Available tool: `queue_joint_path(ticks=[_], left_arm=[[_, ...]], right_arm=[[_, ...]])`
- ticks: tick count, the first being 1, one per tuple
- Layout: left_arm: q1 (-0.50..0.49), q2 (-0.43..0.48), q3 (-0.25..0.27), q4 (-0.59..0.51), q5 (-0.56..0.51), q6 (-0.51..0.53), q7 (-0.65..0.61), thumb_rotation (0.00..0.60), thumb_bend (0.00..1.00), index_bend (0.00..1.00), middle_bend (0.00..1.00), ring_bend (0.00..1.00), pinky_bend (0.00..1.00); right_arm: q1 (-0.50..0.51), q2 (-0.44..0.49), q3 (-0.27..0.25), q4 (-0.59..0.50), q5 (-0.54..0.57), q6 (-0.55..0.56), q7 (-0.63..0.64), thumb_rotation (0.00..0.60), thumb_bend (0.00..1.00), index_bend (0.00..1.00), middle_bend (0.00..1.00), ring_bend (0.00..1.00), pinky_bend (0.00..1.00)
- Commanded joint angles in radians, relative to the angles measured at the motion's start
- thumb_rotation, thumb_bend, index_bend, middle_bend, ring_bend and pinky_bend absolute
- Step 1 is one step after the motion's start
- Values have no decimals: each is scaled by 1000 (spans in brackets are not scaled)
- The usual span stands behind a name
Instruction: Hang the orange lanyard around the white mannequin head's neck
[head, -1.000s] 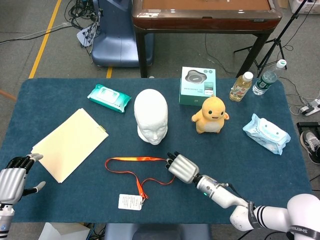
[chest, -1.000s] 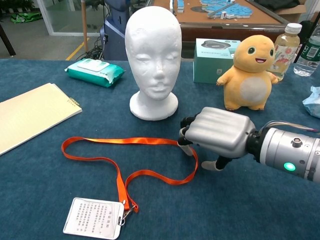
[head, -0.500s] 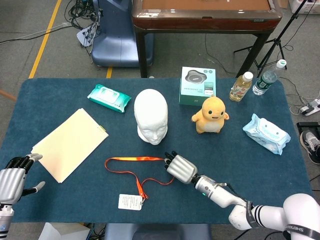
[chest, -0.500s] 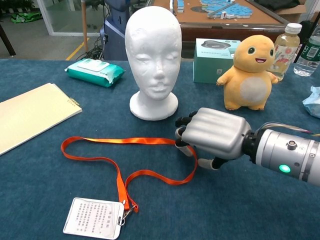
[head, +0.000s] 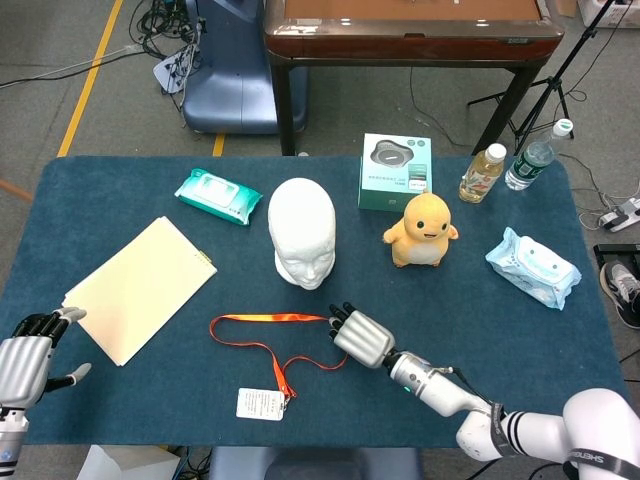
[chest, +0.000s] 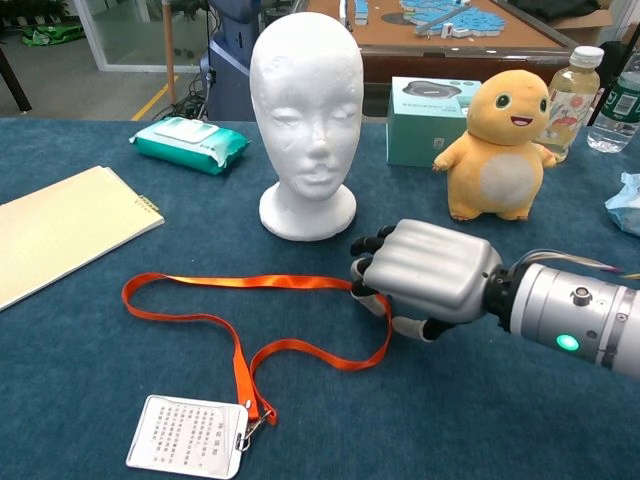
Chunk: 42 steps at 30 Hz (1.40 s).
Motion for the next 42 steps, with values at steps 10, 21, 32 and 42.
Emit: queue_joint_path(ticks=[10,21,32,42], left_arm=[[-11,7,-7,-4,3,-7,0,600,112,248,244,271,168],[-89,51,-22,-12,36,-97,-47,600,112,253,245,271,168],[-289,73,-26,104,155,-296,-281,600,115,350,281,272,168],[-418,-7,13,234,280,-355,-320,600,240,479,319,273,168]], right_arm=[[-4,-5,-3,10,6,-1,-5,600,446,573,350,153,272],[-7,29,18,-58,0,40,18,600,449,597,350,153,272],[-6,130,67,-224,60,35,-48,600,449,608,350,153,272],[-14,133,56,-236,112,8,-99,600,449,613,350,153,272]])
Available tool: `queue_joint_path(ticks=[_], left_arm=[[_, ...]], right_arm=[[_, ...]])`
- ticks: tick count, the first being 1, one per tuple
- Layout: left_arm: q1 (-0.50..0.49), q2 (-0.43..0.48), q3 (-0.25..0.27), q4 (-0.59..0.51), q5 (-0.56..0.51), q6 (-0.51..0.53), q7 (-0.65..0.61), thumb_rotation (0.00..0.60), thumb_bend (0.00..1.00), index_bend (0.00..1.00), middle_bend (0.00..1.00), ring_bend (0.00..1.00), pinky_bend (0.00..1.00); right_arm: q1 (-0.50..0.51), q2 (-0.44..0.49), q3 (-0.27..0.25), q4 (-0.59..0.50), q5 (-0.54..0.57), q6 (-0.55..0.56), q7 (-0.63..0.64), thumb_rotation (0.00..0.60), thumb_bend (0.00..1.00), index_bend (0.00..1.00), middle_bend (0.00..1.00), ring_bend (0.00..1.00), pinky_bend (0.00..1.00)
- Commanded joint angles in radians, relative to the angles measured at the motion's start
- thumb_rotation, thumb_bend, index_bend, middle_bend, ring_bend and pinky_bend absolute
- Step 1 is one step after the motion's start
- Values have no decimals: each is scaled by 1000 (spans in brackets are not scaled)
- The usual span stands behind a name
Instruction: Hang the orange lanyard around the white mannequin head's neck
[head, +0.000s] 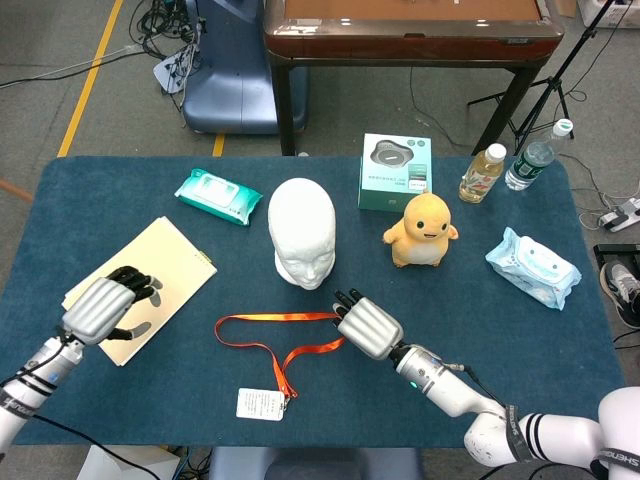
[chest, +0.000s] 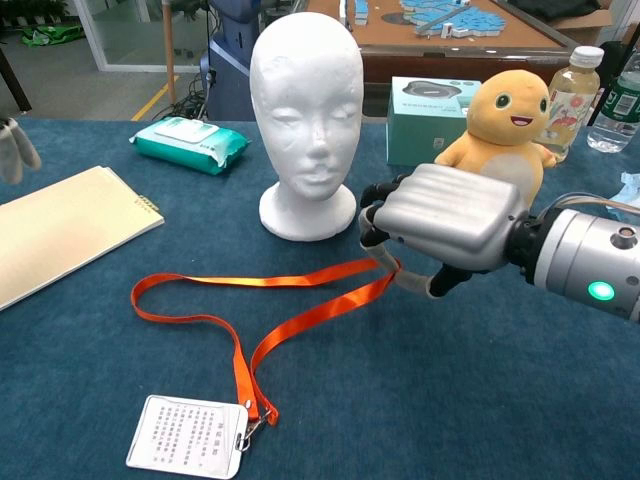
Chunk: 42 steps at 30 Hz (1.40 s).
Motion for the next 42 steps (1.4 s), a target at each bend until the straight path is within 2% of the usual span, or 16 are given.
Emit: queue_joint_path(ticks=[1,10,17,24,42], left_arm=[[-42,-37,23,36,41,-24,-5,600,242,486,319,273,168],[-118,-116,57,86,79,-63,0,600,241,474,318,290,168],[-168,-156,74,109,78,-104,7,600,241,378,304,291,168],[-198,-210,88,159,82,-103,19,600,241,444,300,292,168],[-234,-299,127,253,49,-106,0,600,241,472,300,292,168]], right_arm=[[-1,-5,-5,3,7,-5,-12,600,449,615,350,153,272],[0,-21,5,-2,42,-6,-51,600,449,617,350,153,272],[6,-22,13,-15,75,-16,-80,600,449,617,350,153,272],[8,-26,11,-11,98,-19,-99,600,449,617,350,153,272],[16,-43,3,-21,94,0,-96,600,449,617,350,153,266]])
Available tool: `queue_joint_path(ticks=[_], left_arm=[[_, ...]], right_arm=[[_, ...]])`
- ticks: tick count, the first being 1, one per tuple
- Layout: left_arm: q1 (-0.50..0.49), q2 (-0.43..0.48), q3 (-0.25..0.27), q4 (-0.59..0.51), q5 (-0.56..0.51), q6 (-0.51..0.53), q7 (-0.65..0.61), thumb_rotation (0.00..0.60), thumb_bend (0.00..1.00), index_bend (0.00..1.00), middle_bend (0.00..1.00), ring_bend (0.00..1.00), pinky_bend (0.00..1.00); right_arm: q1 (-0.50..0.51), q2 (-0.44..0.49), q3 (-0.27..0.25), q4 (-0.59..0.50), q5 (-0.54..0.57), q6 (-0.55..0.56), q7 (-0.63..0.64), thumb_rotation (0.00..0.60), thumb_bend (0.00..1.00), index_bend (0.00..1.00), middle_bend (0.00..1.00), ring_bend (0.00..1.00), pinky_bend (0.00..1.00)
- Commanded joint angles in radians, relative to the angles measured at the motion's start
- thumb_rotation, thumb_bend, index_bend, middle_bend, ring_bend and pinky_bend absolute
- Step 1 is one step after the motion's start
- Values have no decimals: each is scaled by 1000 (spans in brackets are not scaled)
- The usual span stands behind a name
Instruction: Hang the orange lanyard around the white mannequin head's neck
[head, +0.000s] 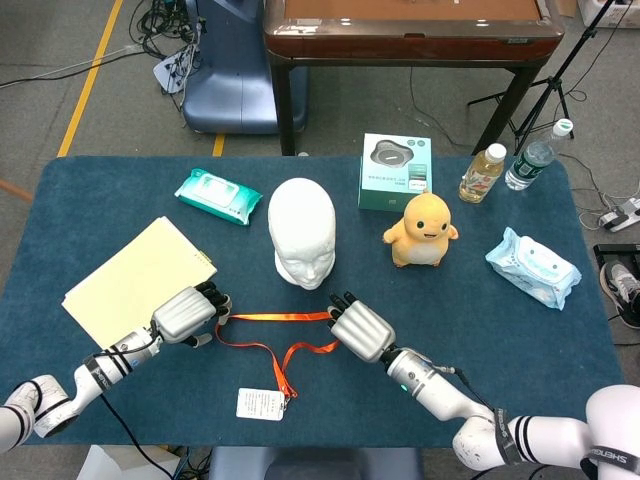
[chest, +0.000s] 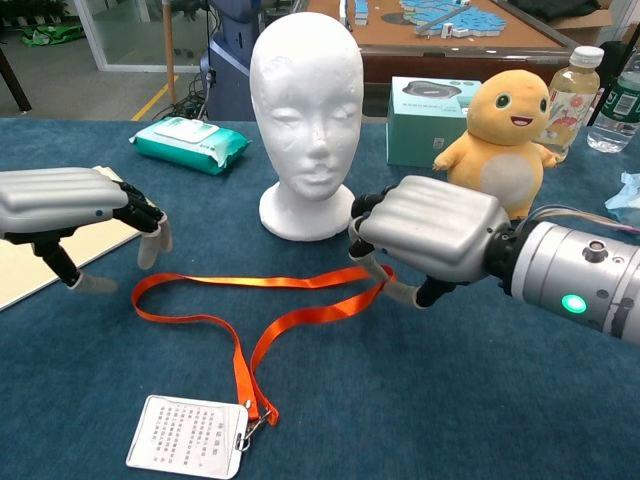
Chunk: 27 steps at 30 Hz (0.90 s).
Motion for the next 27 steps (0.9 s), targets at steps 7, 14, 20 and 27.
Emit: queue_joint_path(ticks=[7,14,20,27], left_arm=[[3,-38,15,53,-17,22,-29,600,241,472,294,278,164],[15,-76,20,113,-29,53,-51,600,241,472,192,136,62],[18,-100,34,149,-27,63,-49,600,241,476,115,53,23],[25,-130,46,193,-27,82,-64,600,241,495,96,33,16]], right_arm=[[4,-2,4,3,7,2,1,600,449,617,350,154,266],[6,-1,4,4,14,3,0,600,448,617,350,153,264],[6,-3,3,7,23,3,-3,600,448,617,350,153,261],[8,-6,1,10,30,2,-3,600,449,617,350,153,261]])
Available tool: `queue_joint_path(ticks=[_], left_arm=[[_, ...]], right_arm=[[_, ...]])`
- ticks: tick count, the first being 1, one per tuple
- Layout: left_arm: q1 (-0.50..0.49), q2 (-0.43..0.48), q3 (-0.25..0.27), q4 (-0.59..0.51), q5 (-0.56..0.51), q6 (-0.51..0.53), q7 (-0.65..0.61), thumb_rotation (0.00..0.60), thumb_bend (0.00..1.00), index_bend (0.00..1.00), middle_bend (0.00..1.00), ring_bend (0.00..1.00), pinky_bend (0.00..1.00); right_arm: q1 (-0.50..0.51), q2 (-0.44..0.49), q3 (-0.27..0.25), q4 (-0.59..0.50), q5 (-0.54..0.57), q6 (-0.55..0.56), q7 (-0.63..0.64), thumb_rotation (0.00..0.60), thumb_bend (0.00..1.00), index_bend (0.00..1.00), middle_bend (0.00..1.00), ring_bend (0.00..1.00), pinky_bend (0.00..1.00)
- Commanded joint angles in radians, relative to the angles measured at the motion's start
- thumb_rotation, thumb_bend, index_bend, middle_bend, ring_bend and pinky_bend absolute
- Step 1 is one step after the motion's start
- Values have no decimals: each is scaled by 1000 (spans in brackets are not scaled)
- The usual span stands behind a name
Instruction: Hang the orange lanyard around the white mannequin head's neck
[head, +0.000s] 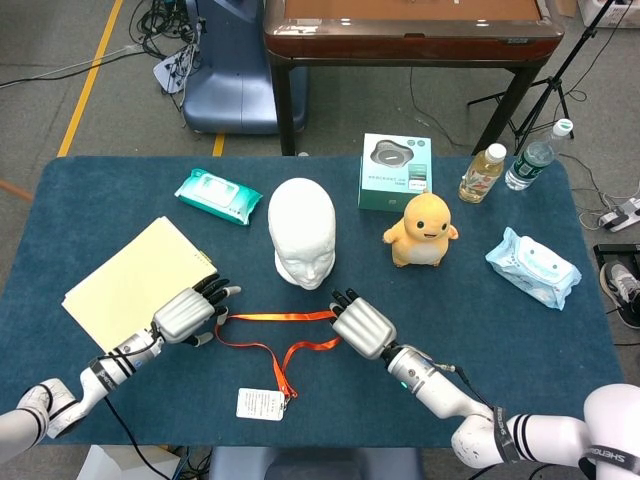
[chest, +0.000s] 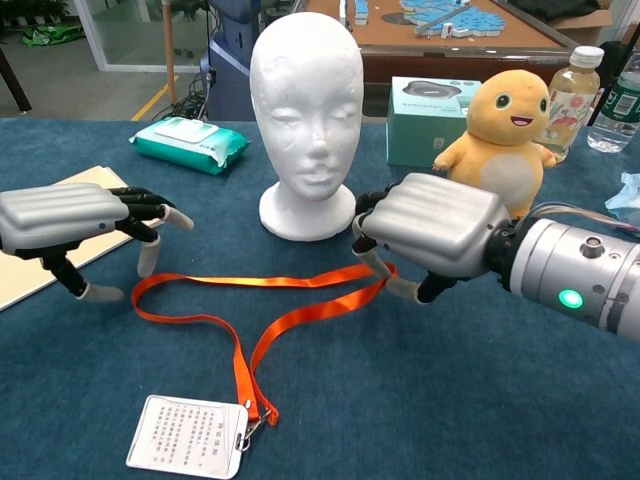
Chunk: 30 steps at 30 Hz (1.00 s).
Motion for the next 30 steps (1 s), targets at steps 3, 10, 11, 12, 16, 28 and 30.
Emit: queue_joint_path(ticks=[3,10,11,12,16,28,30], left_arm=[[4,-20,8,27,-1,9,-5,600,241,496,96,33,16],[-3,-35,13,38,-2,6,0,600,241,496,96,33,16],[-4,-37,14,39,-2,5,1,600,241,498,96,33,16],[-5,-39,15,40,-2,3,2,600,241,500,96,33,16],[-8,-43,13,41,-6,3,11,600,241,503,96,33,16],[-26,-45,21,29,-21,-44,29,600,241,515,93,33,12],[-25,-45,20,27,-23,-42,28,600,242,517,93,33,12]], right_arm=[[0,-1,-1,-1,1,3,-2,600,448,617,350,153,261],[-2,2,-5,-3,5,8,-6,600,449,617,350,153,261],[-2,2,-4,-2,6,8,-6,600,449,617,350,153,261],[-2,2,-4,-1,8,8,-5,600,449,617,350,153,261],[-2,2,-5,4,11,7,-4,600,449,617,350,153,261],[-2,3,-9,17,16,3,10,600,448,617,350,153,261],[-1,3,-10,19,16,2,12,600,449,617,350,153,261]])
